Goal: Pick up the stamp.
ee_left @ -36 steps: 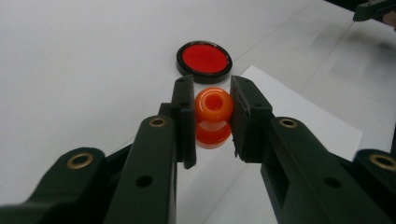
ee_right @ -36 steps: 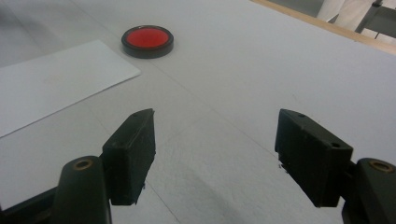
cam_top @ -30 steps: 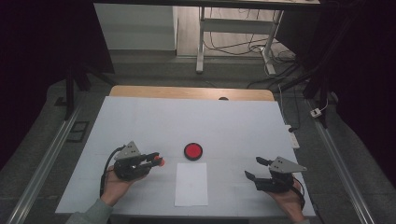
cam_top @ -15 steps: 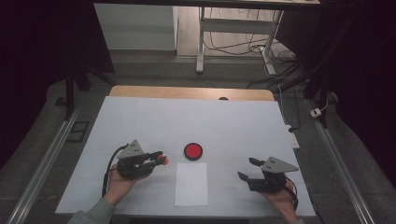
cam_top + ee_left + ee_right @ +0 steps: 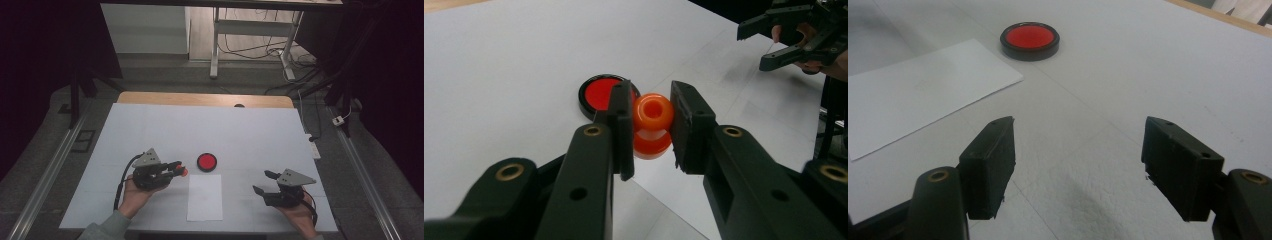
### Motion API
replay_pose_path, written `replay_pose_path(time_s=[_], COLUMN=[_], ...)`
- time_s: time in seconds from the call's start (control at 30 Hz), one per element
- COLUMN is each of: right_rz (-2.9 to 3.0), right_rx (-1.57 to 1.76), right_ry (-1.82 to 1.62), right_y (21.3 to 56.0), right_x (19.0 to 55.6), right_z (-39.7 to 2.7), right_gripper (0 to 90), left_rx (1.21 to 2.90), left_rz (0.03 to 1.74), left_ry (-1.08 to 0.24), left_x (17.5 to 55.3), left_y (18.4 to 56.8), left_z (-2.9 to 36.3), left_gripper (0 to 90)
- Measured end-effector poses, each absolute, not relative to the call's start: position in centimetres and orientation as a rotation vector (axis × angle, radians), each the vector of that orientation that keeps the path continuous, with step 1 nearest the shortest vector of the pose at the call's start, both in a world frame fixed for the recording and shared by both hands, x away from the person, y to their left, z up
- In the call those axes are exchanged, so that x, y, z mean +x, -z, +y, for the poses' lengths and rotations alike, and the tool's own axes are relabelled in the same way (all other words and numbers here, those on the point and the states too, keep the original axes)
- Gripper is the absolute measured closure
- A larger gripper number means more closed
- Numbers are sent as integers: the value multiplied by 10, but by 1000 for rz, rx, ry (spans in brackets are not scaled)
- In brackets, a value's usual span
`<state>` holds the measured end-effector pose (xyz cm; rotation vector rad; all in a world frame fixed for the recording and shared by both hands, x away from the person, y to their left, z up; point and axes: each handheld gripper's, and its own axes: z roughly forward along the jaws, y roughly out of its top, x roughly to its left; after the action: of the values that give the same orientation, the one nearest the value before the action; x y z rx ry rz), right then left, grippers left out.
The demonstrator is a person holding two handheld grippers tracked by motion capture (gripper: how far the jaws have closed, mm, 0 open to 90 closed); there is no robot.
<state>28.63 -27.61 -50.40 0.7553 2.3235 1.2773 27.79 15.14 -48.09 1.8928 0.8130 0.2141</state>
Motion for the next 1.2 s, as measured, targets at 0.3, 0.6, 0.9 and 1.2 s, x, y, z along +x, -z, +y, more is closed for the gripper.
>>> replay_pose_path(time_s=[0.3, 0.6, 0.9, 1.2], right_rz=[2322, 2321, 2323, 2320], right_rx=[757, 753, 755, 753], right_ry=[-1270, -1266, -1265, -1263], right_y=[504, 504, 504, 504], right_x=[286, 286, 286, 286], right_z=[-276, -276, -276, -277], right_gripper=[293, 295, 295, 295], left_rx=[1891, 1900, 1901, 1912], left_rz=[797, 773, 732, 700], left_ry=[-197, -180, -163, -147], left_x=[279, 280, 280, 282], left_y=[480, 479, 474, 473], left_z=[143, 131, 114, 99], left_gripper=[722, 722, 722, 722])
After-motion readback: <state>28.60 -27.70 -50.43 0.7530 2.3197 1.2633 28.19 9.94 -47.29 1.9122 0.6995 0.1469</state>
